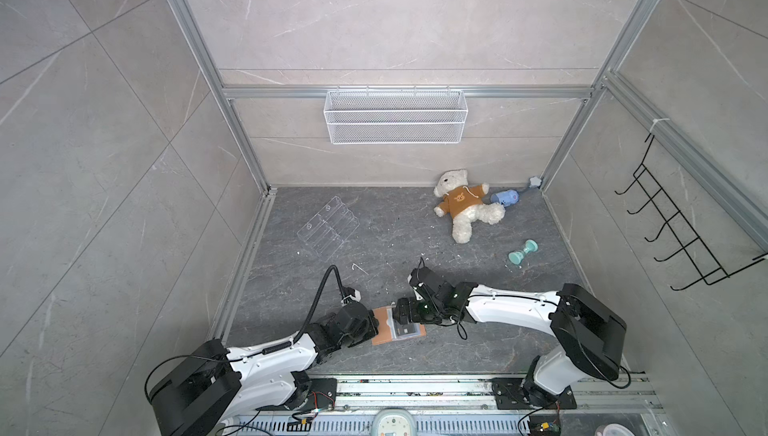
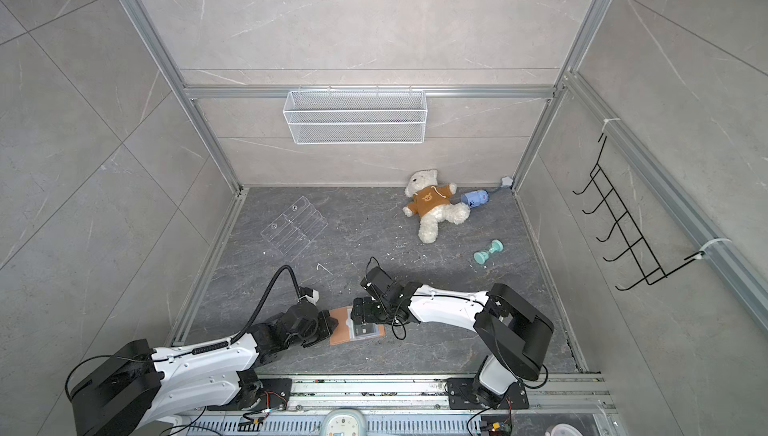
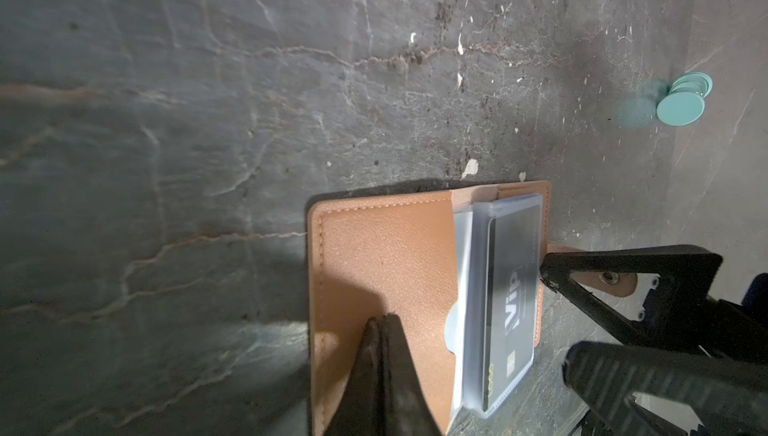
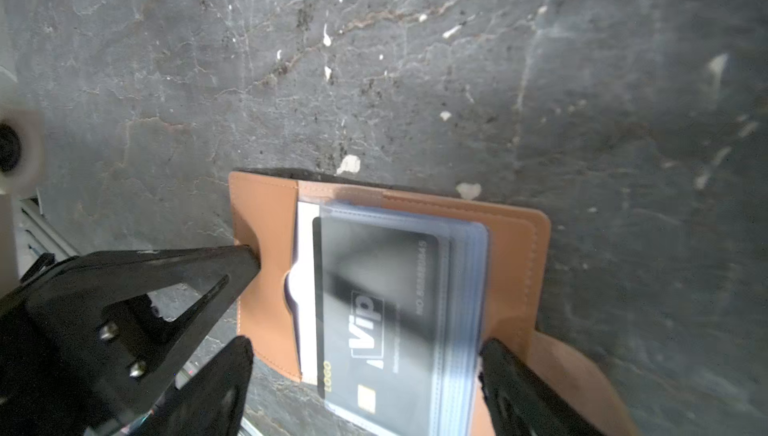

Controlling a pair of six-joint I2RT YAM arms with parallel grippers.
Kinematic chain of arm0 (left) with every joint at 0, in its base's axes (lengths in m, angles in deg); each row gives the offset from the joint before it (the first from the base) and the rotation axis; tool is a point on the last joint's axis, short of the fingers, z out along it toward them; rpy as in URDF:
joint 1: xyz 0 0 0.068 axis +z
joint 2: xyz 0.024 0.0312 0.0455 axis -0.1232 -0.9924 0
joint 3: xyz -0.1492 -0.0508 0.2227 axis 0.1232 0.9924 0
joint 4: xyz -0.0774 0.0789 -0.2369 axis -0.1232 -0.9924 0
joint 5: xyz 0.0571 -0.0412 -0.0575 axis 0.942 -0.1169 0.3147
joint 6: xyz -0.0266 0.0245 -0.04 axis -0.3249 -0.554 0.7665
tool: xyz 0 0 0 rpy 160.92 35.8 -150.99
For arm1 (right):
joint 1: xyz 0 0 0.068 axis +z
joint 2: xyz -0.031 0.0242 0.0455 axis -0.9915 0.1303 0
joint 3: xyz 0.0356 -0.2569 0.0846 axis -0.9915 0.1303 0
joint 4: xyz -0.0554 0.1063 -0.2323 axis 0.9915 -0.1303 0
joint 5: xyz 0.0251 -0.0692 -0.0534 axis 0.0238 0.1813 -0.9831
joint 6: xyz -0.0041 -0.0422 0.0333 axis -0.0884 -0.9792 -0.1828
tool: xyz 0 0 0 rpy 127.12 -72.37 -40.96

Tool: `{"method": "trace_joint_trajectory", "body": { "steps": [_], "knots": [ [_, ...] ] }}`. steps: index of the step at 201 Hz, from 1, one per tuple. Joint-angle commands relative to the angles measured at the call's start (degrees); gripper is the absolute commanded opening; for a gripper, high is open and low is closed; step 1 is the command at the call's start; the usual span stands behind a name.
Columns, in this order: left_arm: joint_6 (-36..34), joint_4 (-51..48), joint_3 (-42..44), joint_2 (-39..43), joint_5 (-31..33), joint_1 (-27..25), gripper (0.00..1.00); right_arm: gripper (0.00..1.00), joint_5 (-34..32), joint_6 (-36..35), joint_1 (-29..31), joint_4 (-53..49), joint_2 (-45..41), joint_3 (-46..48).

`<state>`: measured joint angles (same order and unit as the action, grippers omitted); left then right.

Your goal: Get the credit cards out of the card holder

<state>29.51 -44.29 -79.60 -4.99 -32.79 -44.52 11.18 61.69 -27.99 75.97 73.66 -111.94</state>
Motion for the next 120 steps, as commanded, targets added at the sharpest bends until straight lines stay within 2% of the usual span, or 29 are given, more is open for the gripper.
{"method": "trace_joint_trajectory", "body": {
  "steps": [1, 62, 83, 120],
  "knots": [
    [-0.76, -2.43, -0.34, -0.88, -0.17, -0.54, 0.00, 0.88, -3.16, -1.87, 1.02, -4.11, 0.74, -2.26],
    [-0.85, -2.47, -0.34, -1.26, -0.45, -0.72, 0.00, 0.88, -4.39, -1.17, 3.38, -5.12, 3.39, -3.34],
    [-0.78, -2.43, -0.21, -1.37, -0.54, -0.80, 0.00, 0.88, -7.48, -1.26, 4.01, -8.15, 3.82, -4.45],
    [-0.56, -2.43, 0.34, -0.69, -0.11, -0.90, 0.00, 0.88, -8.92, -1.44, 4.23, -10.06, 2.83, -4.52]
  ]
}}
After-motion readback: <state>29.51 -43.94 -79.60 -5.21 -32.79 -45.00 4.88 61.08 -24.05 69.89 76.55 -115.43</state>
